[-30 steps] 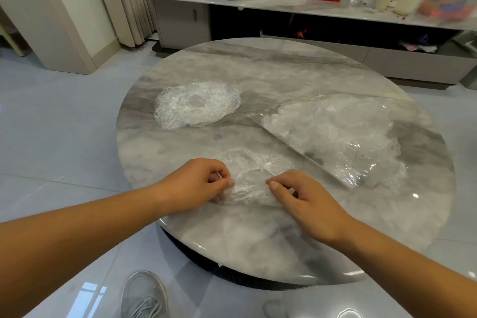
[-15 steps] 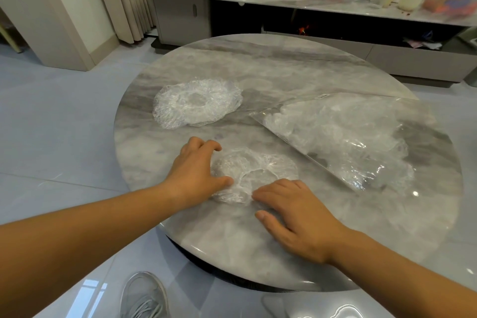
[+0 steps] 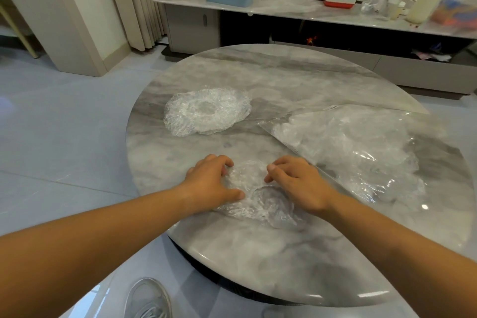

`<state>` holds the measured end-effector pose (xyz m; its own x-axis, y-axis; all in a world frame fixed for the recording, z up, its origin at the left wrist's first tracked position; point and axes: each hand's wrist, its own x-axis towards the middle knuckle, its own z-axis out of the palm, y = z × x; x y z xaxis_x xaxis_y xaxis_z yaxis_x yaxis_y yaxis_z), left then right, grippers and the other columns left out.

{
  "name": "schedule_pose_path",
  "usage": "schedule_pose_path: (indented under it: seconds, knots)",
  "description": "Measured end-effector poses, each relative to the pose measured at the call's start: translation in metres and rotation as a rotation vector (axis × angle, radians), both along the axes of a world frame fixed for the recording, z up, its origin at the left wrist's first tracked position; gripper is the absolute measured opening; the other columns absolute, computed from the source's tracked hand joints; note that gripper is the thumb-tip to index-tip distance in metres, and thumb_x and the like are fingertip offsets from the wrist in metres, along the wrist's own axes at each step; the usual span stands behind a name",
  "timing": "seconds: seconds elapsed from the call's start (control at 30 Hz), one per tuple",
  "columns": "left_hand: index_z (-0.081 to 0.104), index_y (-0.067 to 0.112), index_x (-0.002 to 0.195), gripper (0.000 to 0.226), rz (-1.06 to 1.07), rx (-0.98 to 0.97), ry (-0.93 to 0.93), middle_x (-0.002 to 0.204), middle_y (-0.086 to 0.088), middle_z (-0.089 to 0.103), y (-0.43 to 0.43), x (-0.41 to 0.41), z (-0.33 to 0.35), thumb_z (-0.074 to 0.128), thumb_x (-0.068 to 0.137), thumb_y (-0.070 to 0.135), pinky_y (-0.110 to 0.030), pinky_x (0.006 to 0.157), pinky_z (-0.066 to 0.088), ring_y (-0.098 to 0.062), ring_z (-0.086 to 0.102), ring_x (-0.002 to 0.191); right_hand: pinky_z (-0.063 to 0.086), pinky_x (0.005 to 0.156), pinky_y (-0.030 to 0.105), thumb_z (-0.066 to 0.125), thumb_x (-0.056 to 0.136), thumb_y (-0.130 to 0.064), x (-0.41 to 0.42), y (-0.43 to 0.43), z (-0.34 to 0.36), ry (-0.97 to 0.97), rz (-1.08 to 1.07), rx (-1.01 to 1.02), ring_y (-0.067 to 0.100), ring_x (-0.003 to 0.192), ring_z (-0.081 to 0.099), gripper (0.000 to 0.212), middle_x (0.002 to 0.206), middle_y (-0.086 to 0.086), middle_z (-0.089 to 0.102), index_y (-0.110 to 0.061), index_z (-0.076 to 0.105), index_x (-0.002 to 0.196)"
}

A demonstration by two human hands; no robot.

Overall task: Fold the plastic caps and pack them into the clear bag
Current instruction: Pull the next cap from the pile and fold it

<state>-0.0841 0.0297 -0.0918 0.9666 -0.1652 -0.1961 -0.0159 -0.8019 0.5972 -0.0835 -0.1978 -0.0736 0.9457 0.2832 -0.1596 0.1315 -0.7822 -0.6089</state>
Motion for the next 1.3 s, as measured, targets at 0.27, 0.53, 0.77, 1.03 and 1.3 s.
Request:
schedule_pose_path:
  seconds: [0.27,0.53,0.77,1.03,1.3]
  knots:
    - [0.055,0.035,0.12,0.061,-0.031,-0.06,-0.024,0.105,0.017,0.045,0.005,0.001,-0.006,0.085,0.069,0.051,-0.04,0.104,0.043,-0.01,0.05,0.1,0.045,0.099,0.031,0.049,0.103,-0.044,-0.014,-0.005,0.01,0.17,-0.148,0.496,0.003,0.105,0.062,0.04,0.106,-0.016,0.067,-0.025,0.082,0.09]
    - [0.056,0.031,0.124,0.061,-0.045,-0.093,-0.016,0.111,0.01,0.045,0.008,-0.003,-0.002,0.086,0.073,0.044,-0.032,0.103,0.045,-0.009,0.051,0.106,0.03,0.107,0.03,0.036,0.101,-0.051,-0.054,-0.005,0.007,-0.349,0.326,-0.014,0.002,0.123,0.049,0.047,0.136,-0.011,0.059,-0.027,0.075,0.113]
    - [0.04,0.035,0.143,0.082,-0.265,-0.017,0.26,0.13,0.007,0.038,0.022,-0.008,0.03,0.087,0.074,0.039,-0.017,0.1,0.04,-0.008,0.046,0.121,0.036,0.099,0.037,0.022,0.105,-0.057,-0.083,-0.002,-0.002,-0.55,0.584,-0.502,0.02,0.115,0.05,0.066,0.141,-0.001,0.055,-0.012,0.064,0.128]
    - [0.048,0.036,0.115,0.065,-0.165,0.19,0.157,0.105,0.011,0.049,0.006,-0.017,0.026,0.069,0.069,0.077,-0.027,0.08,0.045,-0.01,0.054,0.094,0.042,0.098,0.033,0.026,0.103,-0.065,-0.108,0.004,-0.012,-0.486,0.59,-0.432,0.019,0.109,0.05,0.074,0.139,0.002,0.054,-0.009,0.04,0.148]
    - [0.049,0.021,0.069,0.052,-0.118,0.366,0.106,0.07,0.006,0.054,0.004,-0.018,0.021,0.073,0.074,0.067,-0.03,0.06,0.04,-0.014,0.052,0.067,0.043,0.099,0.035,0.021,0.104,-0.061,-0.116,0.005,-0.015,-0.425,0.512,-0.391,0.016,0.115,0.052,0.06,0.14,-0.006,0.052,-0.024,0.057,0.134]
